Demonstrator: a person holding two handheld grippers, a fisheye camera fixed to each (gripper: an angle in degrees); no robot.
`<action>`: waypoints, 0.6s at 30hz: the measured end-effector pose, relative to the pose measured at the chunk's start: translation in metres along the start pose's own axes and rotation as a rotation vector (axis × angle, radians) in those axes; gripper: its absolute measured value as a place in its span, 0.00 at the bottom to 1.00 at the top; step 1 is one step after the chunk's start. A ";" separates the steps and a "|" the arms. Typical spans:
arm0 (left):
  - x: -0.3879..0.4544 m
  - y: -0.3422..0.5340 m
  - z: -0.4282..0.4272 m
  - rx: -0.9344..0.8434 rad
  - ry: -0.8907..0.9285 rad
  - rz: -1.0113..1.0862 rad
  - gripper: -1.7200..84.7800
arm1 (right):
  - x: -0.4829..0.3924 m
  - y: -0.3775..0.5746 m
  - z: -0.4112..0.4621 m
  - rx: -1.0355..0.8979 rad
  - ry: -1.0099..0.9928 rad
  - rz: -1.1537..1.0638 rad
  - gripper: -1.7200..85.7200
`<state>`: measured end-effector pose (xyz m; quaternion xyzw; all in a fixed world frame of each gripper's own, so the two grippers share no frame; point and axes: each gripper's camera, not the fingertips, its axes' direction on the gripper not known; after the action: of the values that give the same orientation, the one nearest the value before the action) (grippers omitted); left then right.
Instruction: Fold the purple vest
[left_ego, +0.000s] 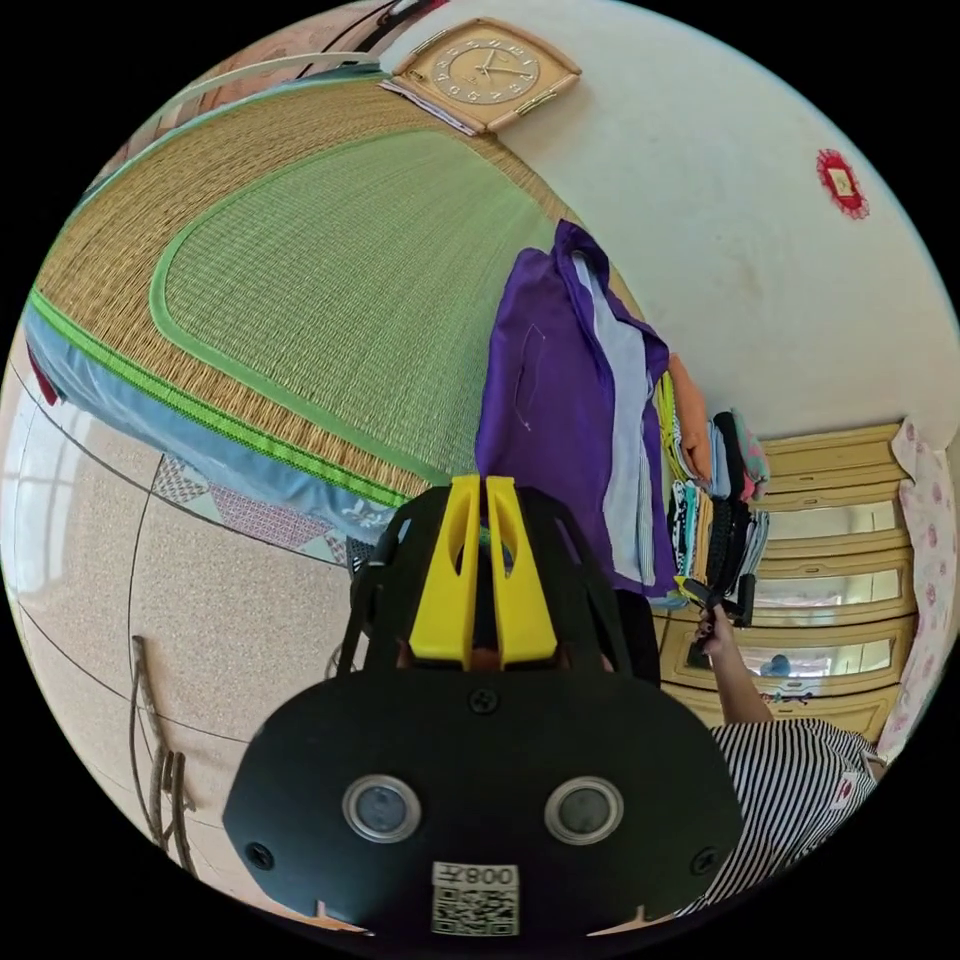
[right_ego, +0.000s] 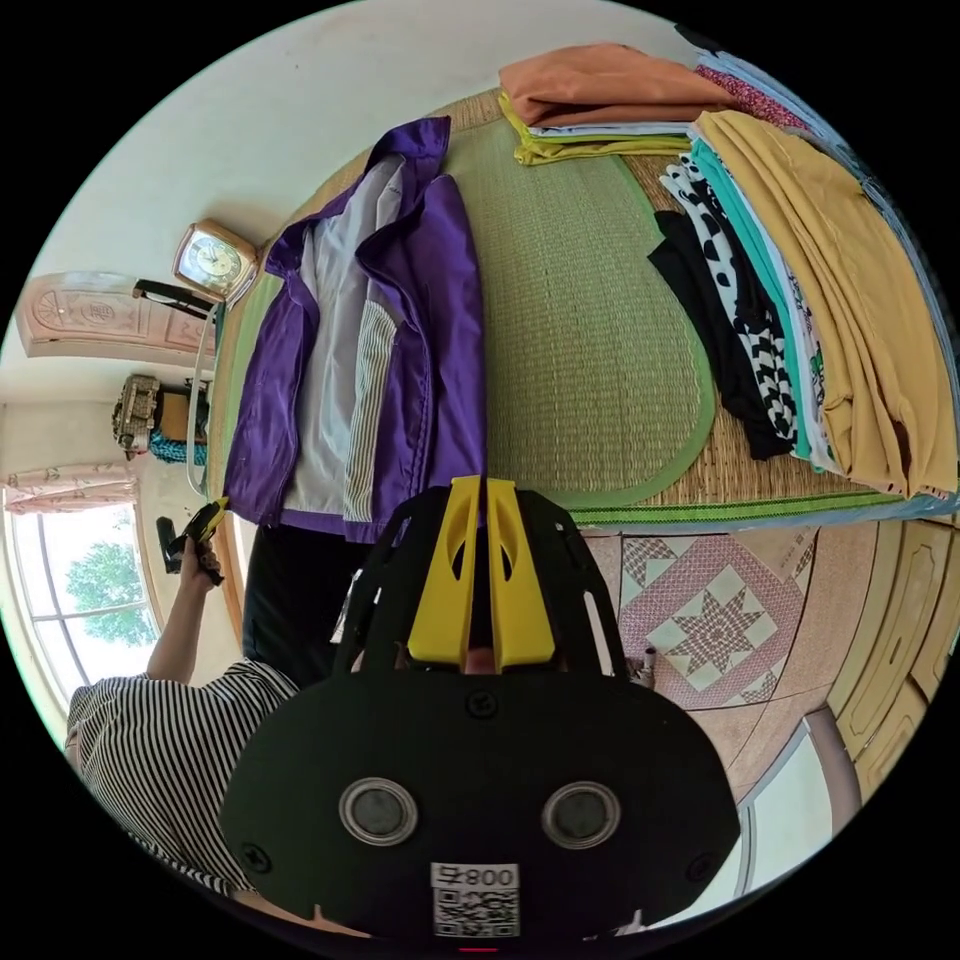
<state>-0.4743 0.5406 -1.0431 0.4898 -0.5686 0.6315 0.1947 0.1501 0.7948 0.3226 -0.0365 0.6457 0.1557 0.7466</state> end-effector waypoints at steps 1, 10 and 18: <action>-0.002 0.001 0.003 -0.007 -0.005 -0.012 0.04 | 0.003 0.000 0.007 -0.018 -0.005 0.011 0.02; 0.012 0.009 -0.003 0.130 0.019 -0.030 0.07 | 0.023 0.017 0.021 0.037 -0.017 0.140 0.03; 0.104 -0.044 0.052 0.004 0.132 0.245 0.09 | -0.055 -0.029 0.002 0.160 0.040 -0.057 0.06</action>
<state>-0.4646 0.4737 -0.9395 0.3743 -0.6088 0.6827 0.1521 0.1536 0.7575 0.3727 0.0020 0.6695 0.0814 0.7383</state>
